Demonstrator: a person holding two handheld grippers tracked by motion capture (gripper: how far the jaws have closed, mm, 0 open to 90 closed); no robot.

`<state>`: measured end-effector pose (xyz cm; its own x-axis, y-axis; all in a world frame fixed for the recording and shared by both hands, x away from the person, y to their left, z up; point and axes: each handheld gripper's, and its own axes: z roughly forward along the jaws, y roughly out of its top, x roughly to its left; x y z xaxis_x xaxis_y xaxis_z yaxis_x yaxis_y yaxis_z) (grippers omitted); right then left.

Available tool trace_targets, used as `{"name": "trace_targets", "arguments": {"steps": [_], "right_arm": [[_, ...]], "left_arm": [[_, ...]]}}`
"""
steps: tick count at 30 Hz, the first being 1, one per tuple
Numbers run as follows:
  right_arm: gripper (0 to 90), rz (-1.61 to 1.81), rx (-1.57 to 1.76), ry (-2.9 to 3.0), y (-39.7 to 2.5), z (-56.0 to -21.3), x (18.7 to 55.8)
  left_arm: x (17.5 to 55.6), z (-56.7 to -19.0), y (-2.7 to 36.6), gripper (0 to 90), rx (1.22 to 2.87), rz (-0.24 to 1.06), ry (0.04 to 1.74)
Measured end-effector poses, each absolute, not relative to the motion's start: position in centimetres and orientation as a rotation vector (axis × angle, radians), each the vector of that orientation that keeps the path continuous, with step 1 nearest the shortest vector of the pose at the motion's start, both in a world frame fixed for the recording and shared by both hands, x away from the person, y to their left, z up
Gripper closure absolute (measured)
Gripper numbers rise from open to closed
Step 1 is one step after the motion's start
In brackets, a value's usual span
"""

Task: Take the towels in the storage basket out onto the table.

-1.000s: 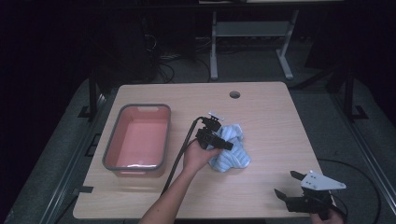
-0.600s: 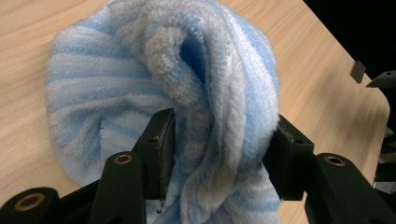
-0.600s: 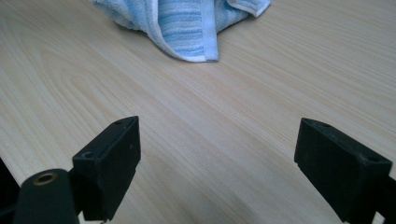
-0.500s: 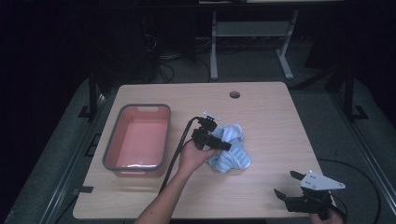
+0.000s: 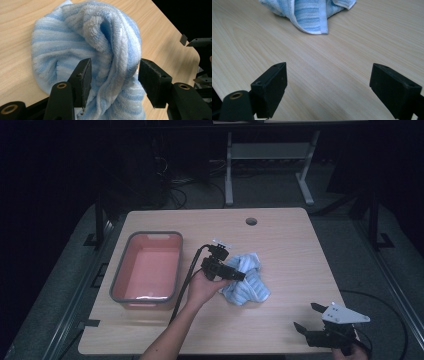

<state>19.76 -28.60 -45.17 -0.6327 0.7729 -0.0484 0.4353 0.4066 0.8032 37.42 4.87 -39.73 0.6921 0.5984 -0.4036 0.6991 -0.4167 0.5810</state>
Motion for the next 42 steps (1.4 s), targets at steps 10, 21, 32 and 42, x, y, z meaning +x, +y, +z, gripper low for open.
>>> {"name": "trace_targets", "arguments": {"steps": [10, 21, 32, 42], "right_arm": [[13.9, 1.101, 1.034, 2.253, -28.6, -45.2, 19.8], [13.9, 1.097, 1.040, 2.236, -29.0, -45.1, 19.8], [13.9, 1.091, 1.048, 2.234, -28.9, -45.1, 19.7], [13.9, 1.085, 1.057, 2.234, -29.0, -45.1, 19.7]], "left_arm": [[36.9, -39.5, 5.6, 43.6, 2.147, -0.151, 0.981], [36.1, -39.8, 6.4, 42.8, 2.142, -0.146, 0.984], [35.2, -39.7, 7.3, 41.1, 2.157, -0.143, 0.965], [33.7, -40.2, 8.6, 40.9, 2.140, -0.142, 0.957]]}}
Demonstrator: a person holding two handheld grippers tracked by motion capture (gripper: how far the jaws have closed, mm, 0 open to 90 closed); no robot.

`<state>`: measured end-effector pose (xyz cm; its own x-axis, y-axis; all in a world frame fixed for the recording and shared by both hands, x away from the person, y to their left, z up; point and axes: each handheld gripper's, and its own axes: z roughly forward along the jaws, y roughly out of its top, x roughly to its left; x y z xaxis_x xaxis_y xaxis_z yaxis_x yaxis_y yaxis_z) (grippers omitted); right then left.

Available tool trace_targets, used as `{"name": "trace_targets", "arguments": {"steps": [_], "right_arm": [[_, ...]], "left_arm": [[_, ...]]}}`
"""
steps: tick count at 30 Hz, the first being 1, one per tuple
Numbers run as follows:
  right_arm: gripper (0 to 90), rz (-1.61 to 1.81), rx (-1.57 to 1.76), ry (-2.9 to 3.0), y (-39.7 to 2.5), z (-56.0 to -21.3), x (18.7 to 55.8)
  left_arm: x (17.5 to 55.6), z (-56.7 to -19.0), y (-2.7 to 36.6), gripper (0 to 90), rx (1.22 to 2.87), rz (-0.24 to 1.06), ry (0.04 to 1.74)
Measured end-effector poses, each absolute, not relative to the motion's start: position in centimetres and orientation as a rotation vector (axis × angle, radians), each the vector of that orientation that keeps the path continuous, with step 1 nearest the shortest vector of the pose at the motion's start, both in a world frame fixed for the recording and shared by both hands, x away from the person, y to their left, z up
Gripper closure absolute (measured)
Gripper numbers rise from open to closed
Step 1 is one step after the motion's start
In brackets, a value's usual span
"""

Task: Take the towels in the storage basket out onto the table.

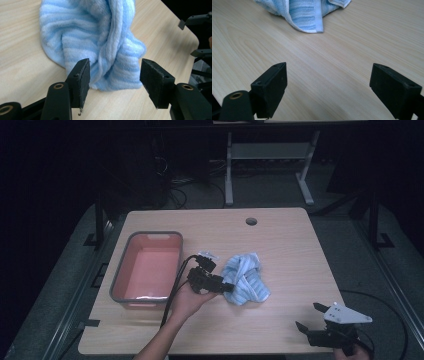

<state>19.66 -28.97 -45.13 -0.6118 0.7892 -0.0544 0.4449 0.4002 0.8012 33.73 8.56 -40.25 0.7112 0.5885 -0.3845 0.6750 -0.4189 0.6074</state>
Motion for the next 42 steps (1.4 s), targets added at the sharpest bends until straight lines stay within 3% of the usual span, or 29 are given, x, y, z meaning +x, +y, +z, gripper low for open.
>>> {"name": "trace_targets", "arguments": {"steps": [42], "right_arm": [[13.9, 1.066, 1.062, 2.241, -28.8, -45.3, 19.4]], "left_arm": [[27.6, -42.4, 12.1, 34.9, 2.117, -0.103, 0.926]]}}
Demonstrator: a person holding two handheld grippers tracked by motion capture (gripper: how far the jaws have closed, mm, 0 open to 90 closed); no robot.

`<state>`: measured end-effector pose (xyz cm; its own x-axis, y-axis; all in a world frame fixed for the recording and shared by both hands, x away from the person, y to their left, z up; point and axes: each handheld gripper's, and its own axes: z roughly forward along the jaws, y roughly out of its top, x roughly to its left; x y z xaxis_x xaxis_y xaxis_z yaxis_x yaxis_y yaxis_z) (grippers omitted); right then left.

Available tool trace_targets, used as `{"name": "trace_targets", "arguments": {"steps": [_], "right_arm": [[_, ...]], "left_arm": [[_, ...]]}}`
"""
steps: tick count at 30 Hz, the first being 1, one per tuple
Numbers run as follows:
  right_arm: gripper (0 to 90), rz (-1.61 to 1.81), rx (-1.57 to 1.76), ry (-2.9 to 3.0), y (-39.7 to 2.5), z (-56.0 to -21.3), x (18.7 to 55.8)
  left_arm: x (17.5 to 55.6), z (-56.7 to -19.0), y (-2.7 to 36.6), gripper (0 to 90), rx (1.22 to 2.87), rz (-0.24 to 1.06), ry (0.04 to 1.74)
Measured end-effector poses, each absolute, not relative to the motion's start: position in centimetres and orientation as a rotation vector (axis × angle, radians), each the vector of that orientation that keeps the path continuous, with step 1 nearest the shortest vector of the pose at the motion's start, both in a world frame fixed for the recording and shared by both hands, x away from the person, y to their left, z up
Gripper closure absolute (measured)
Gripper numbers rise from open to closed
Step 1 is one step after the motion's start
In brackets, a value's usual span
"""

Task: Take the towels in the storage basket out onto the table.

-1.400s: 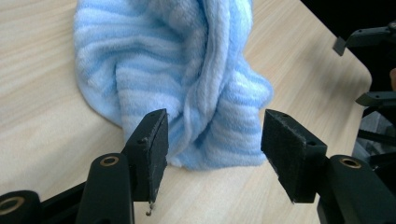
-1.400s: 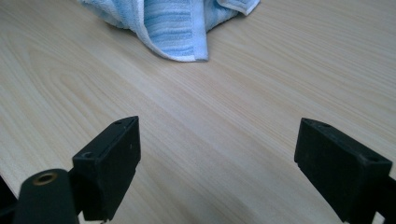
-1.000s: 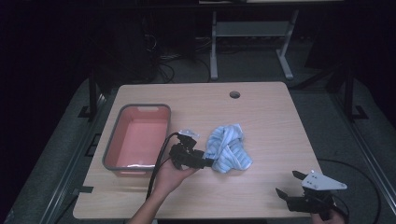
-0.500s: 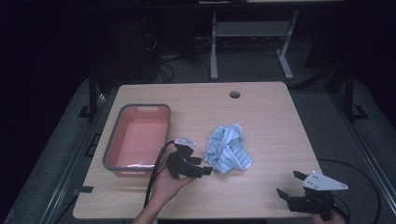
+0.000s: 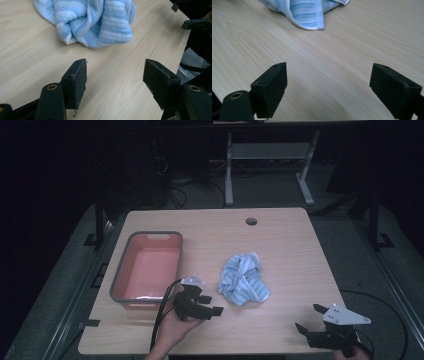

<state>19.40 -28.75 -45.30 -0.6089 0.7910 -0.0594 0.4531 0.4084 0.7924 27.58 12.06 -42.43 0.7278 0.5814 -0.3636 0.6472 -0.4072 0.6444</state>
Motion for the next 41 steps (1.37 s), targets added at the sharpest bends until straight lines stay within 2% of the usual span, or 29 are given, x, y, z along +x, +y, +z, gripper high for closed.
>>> {"name": "trace_targets", "arguments": {"steps": [41], "right_arm": [[13.9, 1.099, 1.045, 2.253, -28.6, -45.5, 19.2]], "left_arm": [[24.3, -44.1, 12.6, 29.1, 2.079, -0.054, 0.893]]}}
